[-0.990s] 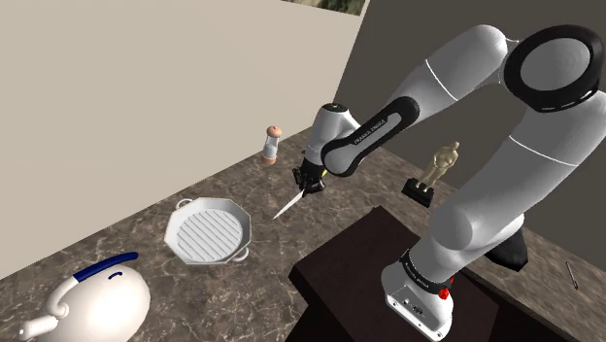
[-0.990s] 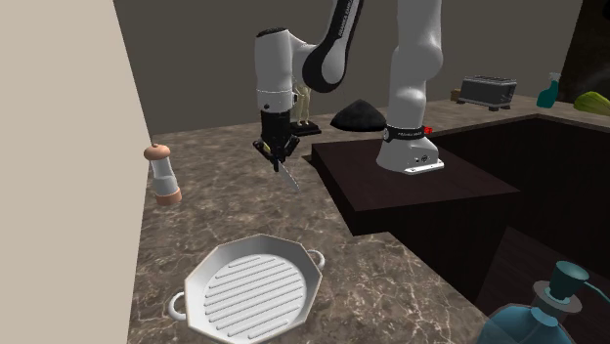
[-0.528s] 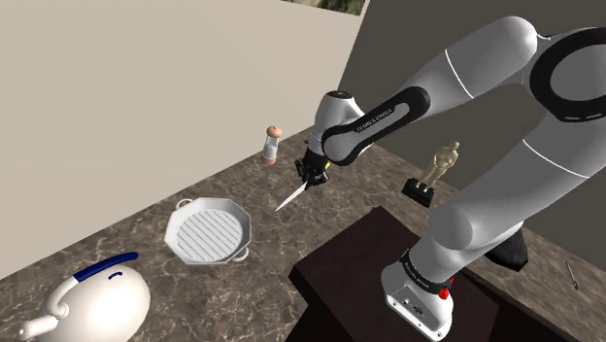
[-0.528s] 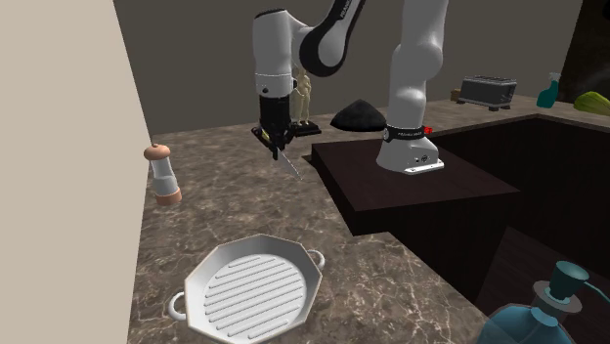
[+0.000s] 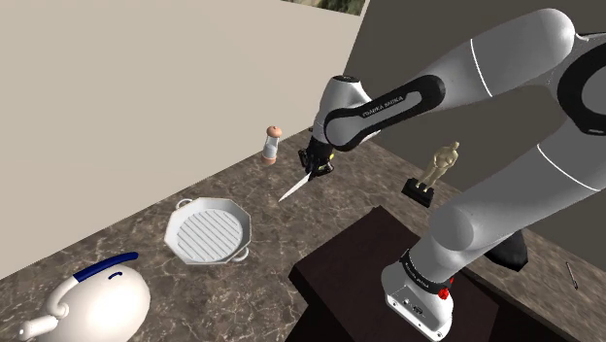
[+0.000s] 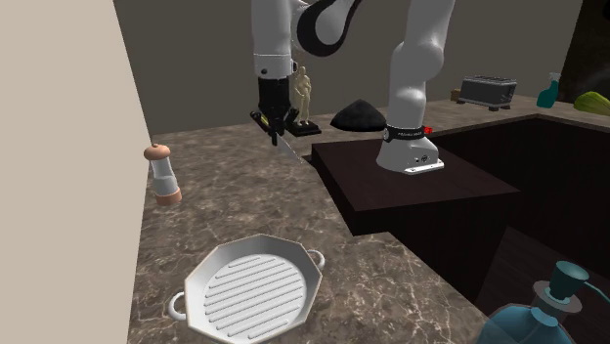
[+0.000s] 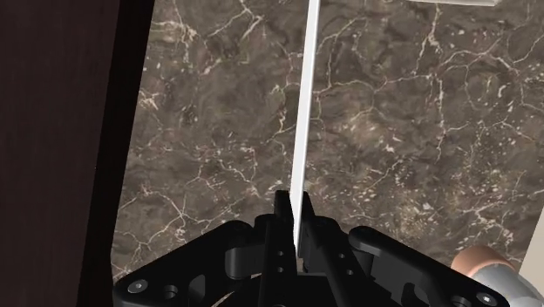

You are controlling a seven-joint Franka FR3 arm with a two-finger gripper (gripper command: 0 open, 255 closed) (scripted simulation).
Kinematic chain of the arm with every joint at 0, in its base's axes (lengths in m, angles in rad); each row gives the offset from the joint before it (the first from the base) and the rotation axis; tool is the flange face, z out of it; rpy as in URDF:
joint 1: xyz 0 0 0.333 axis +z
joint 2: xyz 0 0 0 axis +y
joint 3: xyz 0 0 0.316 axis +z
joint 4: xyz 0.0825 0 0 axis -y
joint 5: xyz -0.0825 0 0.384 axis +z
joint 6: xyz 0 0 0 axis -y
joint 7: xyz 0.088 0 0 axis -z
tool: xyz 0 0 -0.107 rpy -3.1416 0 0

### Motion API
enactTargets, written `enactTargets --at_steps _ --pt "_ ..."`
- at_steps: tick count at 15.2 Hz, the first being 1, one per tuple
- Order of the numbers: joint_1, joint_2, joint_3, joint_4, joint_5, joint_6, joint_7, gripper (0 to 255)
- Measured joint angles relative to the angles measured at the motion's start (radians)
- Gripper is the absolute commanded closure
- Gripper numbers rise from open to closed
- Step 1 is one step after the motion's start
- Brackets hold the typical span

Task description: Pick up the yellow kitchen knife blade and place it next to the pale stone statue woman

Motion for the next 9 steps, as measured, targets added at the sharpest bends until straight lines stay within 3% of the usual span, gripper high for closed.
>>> enactTargets --at_steps 9 --pt "0.017 -0.104 -0.023 0.047 0.049 -0.144 -0.04 255"
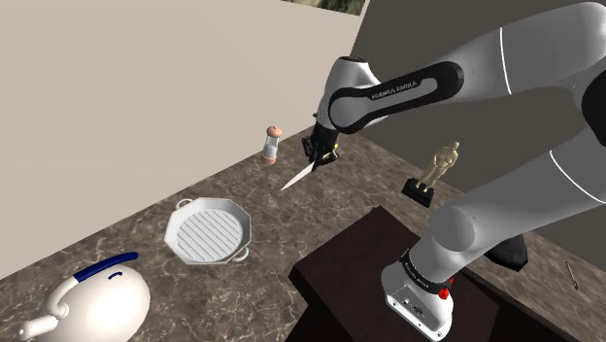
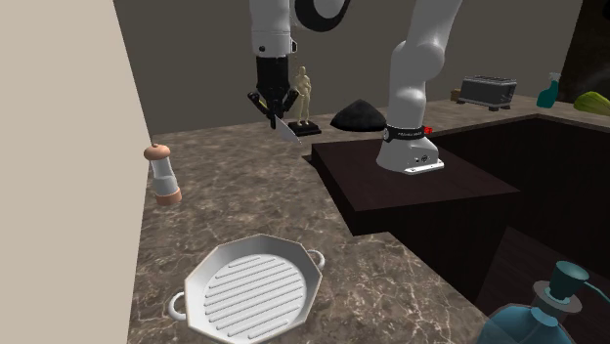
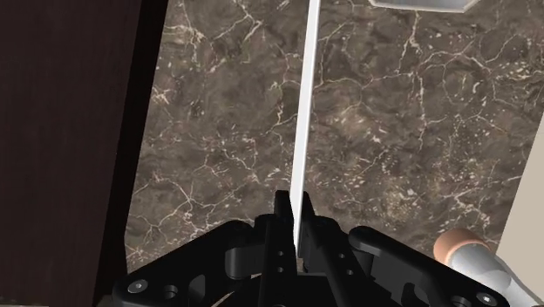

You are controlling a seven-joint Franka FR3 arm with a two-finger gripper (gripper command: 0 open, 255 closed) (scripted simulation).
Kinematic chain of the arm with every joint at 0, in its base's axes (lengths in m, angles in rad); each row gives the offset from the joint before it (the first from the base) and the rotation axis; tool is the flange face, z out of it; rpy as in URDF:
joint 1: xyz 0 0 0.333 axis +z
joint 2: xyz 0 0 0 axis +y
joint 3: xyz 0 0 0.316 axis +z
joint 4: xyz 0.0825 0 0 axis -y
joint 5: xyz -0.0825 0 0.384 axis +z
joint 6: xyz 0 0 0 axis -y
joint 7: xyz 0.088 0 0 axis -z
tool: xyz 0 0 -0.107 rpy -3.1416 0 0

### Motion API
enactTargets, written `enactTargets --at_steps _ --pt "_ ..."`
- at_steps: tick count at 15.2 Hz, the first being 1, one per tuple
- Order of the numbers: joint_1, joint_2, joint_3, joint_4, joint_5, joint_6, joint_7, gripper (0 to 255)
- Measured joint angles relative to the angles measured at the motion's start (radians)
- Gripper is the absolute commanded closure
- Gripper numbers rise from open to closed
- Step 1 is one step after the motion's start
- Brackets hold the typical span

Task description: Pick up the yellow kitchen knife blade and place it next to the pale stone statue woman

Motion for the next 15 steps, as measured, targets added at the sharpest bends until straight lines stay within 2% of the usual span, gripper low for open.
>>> enactTargets --at_steps 15 --pt "0.013 -0.124 -0.042 0.111 0.027 -0.23 -0.032 255"
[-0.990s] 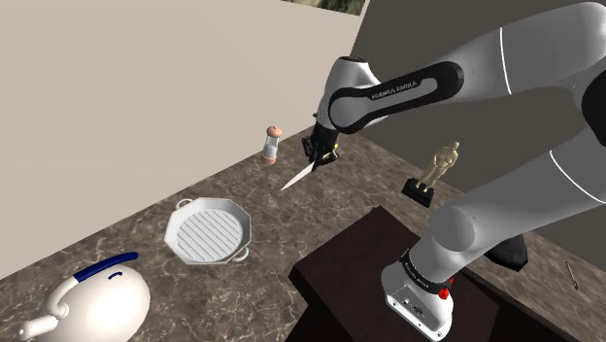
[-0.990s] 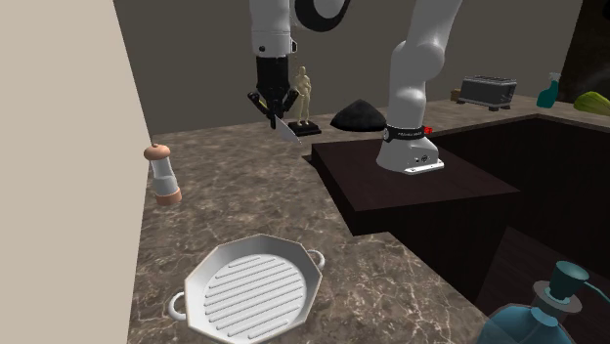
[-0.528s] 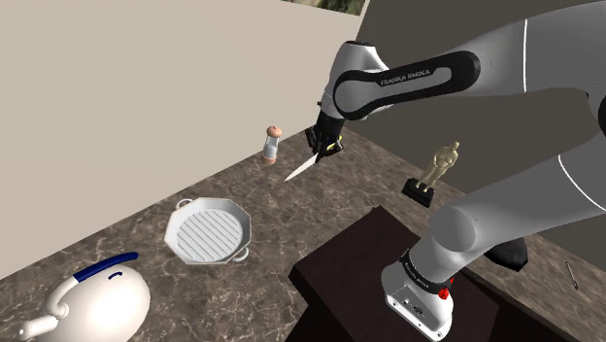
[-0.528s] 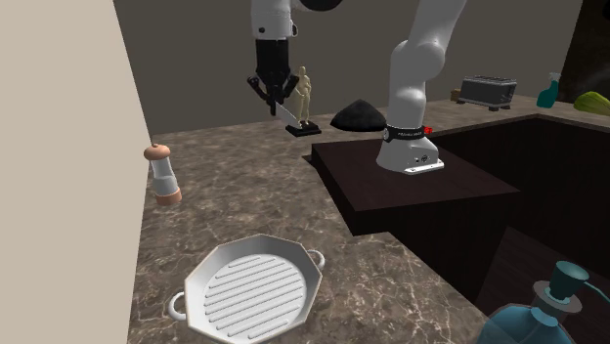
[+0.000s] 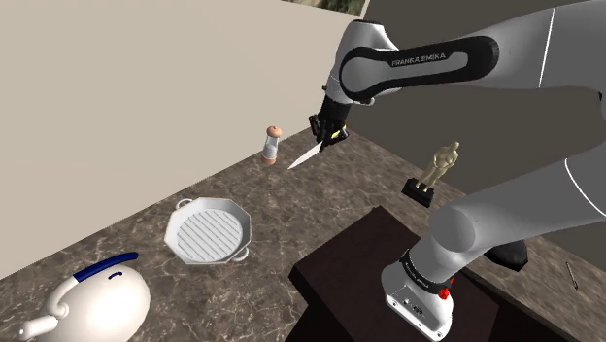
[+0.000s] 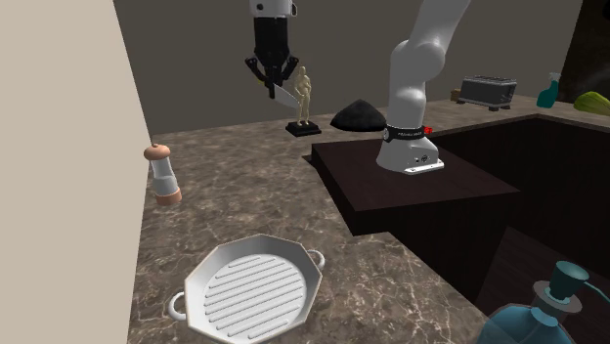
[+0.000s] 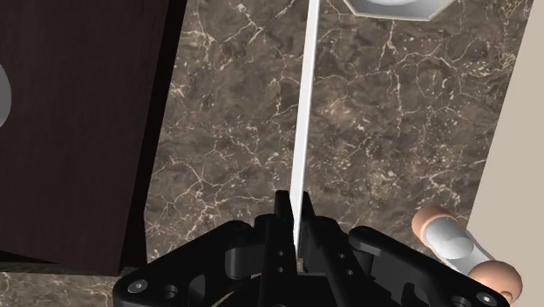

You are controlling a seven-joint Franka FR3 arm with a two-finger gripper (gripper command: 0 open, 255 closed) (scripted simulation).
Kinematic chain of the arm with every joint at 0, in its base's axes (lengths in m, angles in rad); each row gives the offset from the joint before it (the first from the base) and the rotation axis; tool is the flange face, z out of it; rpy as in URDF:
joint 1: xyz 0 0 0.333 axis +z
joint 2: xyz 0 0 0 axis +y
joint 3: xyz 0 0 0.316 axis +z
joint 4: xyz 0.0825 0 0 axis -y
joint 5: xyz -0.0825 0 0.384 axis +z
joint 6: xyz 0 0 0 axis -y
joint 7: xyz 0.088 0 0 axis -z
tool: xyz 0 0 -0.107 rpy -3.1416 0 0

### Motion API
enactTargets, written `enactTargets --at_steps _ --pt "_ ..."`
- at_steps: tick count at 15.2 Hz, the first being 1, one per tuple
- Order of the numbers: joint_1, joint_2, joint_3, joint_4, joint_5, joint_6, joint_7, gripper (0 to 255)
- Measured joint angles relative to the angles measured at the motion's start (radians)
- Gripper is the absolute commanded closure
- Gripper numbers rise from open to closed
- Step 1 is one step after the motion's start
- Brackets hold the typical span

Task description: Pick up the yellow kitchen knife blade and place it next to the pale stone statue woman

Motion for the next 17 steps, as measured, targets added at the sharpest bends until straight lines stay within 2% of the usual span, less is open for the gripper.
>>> enactTargets --at_steps 17 --pt "-0.006 -0.062 -0.044 0.162 -0.007 -0.223 -0.021 255"
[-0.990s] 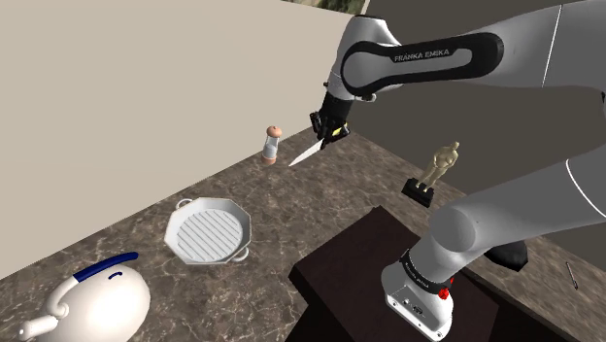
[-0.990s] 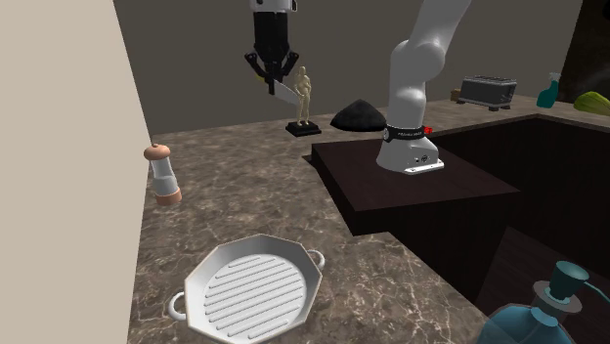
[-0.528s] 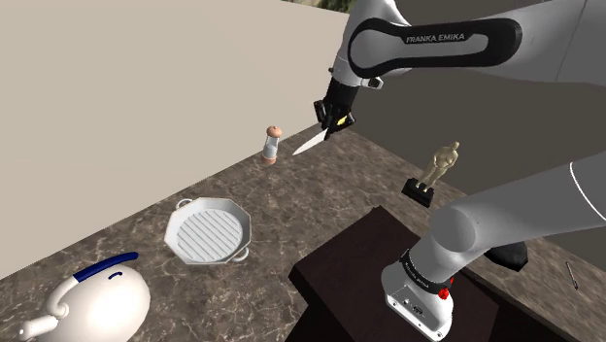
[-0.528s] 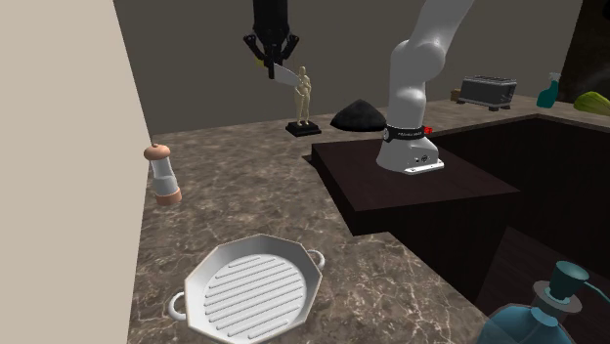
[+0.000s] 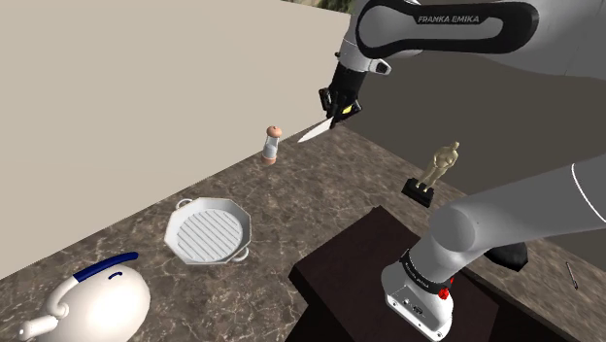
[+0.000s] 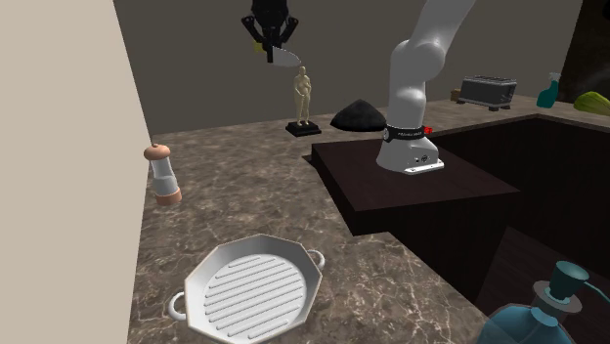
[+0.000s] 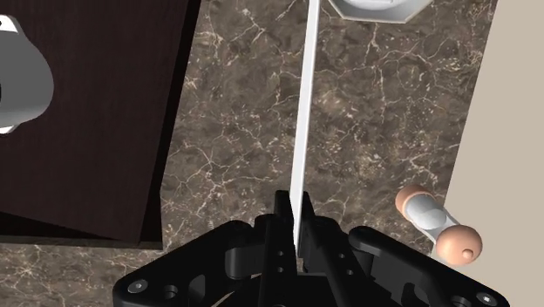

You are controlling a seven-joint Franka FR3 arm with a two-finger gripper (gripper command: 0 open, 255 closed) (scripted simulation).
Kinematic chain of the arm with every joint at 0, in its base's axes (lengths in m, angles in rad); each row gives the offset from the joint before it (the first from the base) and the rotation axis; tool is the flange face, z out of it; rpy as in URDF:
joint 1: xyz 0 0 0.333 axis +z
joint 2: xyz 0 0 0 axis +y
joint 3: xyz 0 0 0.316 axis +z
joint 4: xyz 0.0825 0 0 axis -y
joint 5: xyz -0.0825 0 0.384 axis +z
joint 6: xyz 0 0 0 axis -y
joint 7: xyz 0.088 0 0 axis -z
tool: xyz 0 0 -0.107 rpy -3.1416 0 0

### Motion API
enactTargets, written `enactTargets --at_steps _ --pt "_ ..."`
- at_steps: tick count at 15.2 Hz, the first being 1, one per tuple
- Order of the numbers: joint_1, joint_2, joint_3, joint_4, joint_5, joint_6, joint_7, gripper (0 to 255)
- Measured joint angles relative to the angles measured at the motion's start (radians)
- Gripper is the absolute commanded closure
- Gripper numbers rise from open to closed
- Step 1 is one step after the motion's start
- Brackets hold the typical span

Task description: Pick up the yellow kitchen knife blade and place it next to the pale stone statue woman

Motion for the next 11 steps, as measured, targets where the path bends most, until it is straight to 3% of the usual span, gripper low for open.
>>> enactTargets --at_steps 11 --pt "-0.095 -0.052 -0.205 -0.073 -0.078 0.006 -0.264 255"
